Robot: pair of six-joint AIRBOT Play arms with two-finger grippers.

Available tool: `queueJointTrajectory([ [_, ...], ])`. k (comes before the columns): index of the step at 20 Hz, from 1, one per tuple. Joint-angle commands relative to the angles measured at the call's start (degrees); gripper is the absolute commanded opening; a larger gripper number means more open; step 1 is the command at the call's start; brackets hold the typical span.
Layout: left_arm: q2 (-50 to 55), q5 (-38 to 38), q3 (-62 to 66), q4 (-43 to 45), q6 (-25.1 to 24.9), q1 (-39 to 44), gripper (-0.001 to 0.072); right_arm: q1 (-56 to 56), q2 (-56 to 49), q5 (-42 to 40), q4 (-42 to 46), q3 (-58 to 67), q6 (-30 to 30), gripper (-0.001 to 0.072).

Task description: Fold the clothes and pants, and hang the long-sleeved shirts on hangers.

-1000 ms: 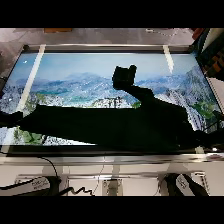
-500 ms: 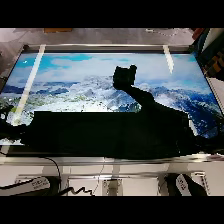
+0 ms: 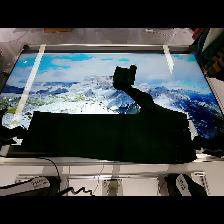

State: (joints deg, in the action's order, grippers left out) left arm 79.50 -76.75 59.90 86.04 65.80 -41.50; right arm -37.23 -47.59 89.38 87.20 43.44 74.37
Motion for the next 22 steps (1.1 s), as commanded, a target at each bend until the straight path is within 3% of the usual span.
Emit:
queueJointTrajectory([
  [1, 0.0, 0.15, 0.0, -0.83, 0.96, -0.37, 0.0705, 0.02, 0.04, -6.36, -0.2, 0.0, 0.11, 0.0671],
  [7, -1.14, 0.76, 6.45, -3.61, 2.89, -0.37, 0.0705, 0.02, 0.04, -14.21, -0.35, 4.13, 1.09, 0.067],
  [11, -1.75, 5.22, 14.58, -22.97, 3.37, -0.37, 0.07, 0.02, 0.04, -18.69, -0.33, 12.66, 1.55, 0.0666],
  [12, -1.77, 6.29, 15.26, -30.47, 3.08, -0.37, 0.07, 0.02, 0.04, -21.05, -0.35, 14.25, 3.04, 0.0612],
  [13, -1.75, 7.04, 15.3, -38.58, 2.32, -0.35, 0.0697, 0.02, 0.04, -23.82, -0.33, 15.3, 5.11, 0.0404],
  [14, -1.7, 7.15, 15.3, -45.13, 0.28, -0.24, 0.0602, 0.02, 0.04, -26.91, -0.33, 15.58, 6.05, 0.0129],
  [15, -1.73, 7.1, 15.3, -49.42, -2.78, 0.0, 0.0428, 0.02, 0.0, -29.66, -0.31, 15.54, 6.1, 0.0046],
  [17, -2.01, 6.93, 15.34, -54.34, -5.95, 0.26, 0.012, -0.02, -0.44, -33.11, 0.35, 15.52, 5.99, 0.0037],
  [18, -2.34, 6.6, 15.34, -55.6, -7.04, 0.33, 0.0015, -0.04, -1.18, -33.35, 1.01, 15.43, 5.92, 0.0036],
  [22, -2.97, 4.22, 15.37, -56.54, -9.33, 1.11, 0.0014, -0.04, -10.99, -21.14, 0.85, 15.41, 5.05, 0.0034],
])
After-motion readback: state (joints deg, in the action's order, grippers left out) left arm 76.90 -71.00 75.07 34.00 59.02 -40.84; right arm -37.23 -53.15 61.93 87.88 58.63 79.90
